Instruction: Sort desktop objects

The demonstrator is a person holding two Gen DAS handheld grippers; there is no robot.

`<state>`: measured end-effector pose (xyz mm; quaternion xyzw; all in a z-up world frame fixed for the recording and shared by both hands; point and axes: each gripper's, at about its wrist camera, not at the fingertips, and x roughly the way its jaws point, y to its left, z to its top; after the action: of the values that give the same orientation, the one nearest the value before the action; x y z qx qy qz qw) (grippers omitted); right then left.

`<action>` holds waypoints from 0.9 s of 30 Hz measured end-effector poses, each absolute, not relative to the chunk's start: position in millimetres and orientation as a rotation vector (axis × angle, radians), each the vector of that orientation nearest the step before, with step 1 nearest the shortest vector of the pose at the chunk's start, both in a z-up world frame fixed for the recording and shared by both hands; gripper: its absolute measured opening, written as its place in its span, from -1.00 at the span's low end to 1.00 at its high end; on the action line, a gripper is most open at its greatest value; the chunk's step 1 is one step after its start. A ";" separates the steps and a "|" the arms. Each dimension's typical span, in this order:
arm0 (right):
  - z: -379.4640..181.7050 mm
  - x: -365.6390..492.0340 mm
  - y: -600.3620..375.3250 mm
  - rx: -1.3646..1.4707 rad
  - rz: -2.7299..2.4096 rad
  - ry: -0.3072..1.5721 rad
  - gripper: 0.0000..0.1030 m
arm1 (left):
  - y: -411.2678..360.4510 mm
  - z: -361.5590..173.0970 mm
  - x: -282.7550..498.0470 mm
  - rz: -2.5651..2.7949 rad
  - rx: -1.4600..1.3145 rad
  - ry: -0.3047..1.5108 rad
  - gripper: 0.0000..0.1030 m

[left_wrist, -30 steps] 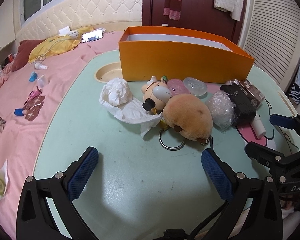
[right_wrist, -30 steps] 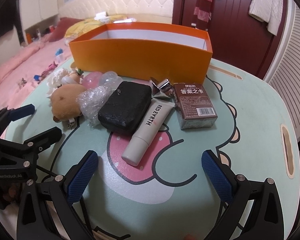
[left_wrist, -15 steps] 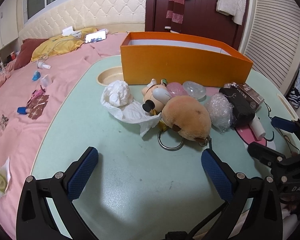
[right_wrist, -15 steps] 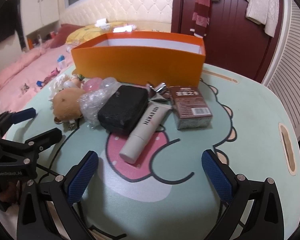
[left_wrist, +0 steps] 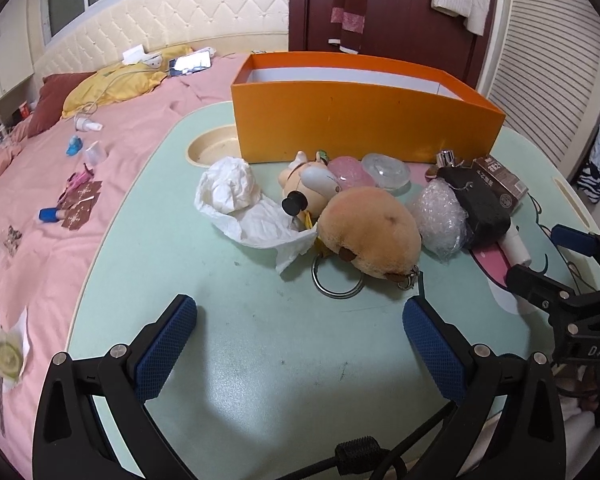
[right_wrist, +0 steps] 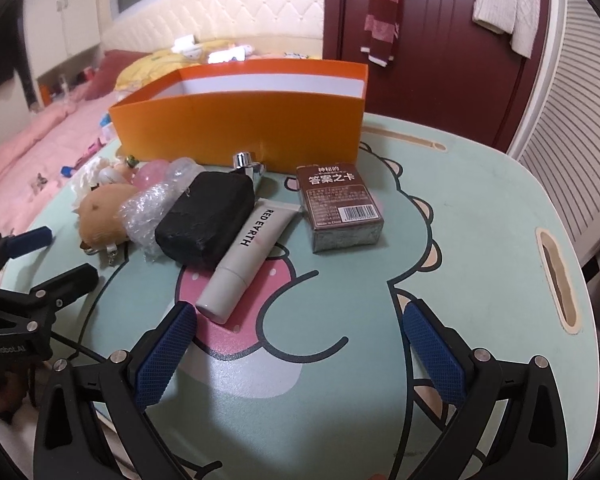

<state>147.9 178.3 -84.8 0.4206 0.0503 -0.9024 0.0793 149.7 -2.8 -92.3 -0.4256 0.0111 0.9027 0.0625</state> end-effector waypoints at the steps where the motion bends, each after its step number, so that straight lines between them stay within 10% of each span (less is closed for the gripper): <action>1: -85.1 146.6 179.1 1.263 -2.699 0.148 1.00 | -2.7 -92.6 149.6 2.713 -1.292 0.045 0.99; 27: -91.9 141.2 188.5 1.263 -2.674 0.134 1.00 | -68.2 -63.7 75.9 2.742 -1.262 -0.114 0.99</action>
<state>141.2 188.5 -91.9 0.4248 0.0451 -0.8996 0.0905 75.9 -68.2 -63.7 -0.4171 -0.0377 0.9060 0.0606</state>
